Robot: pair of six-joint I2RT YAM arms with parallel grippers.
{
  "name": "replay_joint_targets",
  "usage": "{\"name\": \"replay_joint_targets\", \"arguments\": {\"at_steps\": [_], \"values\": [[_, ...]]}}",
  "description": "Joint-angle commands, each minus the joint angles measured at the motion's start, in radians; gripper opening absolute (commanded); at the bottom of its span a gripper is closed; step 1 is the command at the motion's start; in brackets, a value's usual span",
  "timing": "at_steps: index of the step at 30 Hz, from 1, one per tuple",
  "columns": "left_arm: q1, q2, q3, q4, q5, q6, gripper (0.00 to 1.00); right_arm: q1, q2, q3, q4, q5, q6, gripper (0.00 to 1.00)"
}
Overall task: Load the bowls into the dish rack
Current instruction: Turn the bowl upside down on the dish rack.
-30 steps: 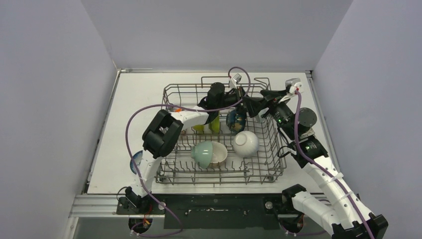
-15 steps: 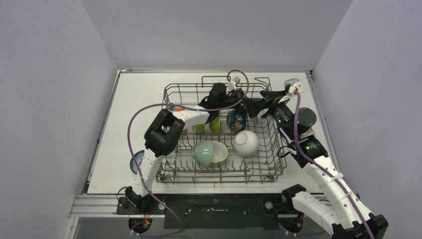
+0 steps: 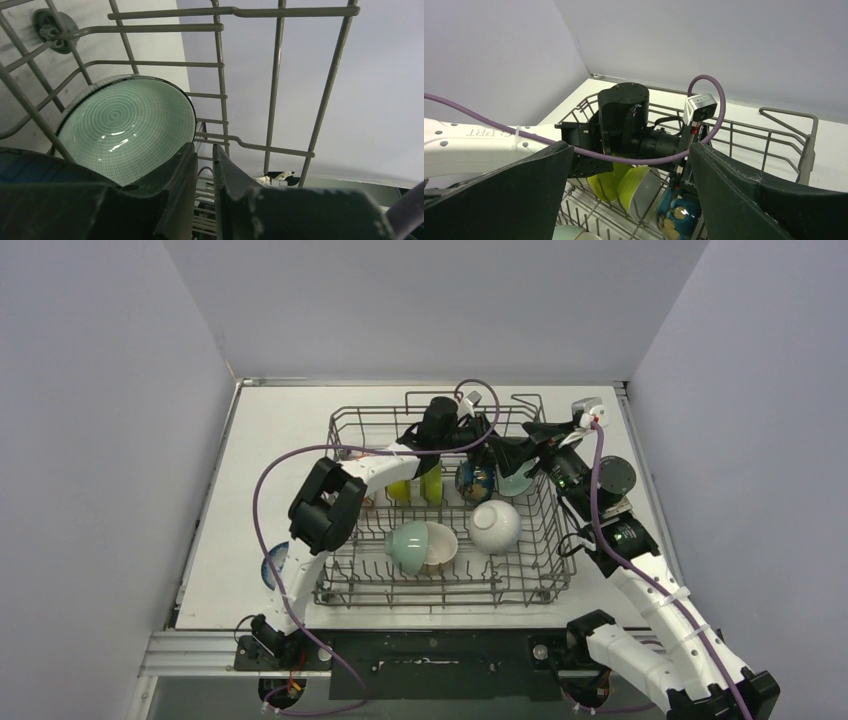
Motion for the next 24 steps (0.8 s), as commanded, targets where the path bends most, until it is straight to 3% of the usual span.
{"name": "replay_joint_targets", "arguments": {"at_steps": [1,5,12,16,21,24], "values": [[0.064,-0.030,0.054,-0.178,-0.052,0.129,0.15,-0.011,-0.011,0.039,0.024,-0.017,-0.007,0.90],[0.073,-0.040,0.080,-0.234,-0.053,0.187,0.16,-0.010,-0.004,0.043,0.026,-0.020,-0.005,0.90],[0.041,-0.061,0.129,-0.220,-0.031,0.299,0.45,-0.010,0.004,0.060,0.010,-0.001,0.009,0.90],[0.007,-0.109,0.094,-0.201,-0.097,0.424,0.50,-0.010,-0.008,0.072,-0.002,0.019,0.007,0.90],[-0.012,-0.190,-0.043,0.011,-0.152,0.547,0.50,-0.009,-0.016,0.082,-0.020,0.022,0.003,0.90],[-0.022,-0.240,-0.148,0.221,-0.169,0.620,0.51,-0.012,-0.021,0.082,-0.024,0.025,0.003,0.90]]}}
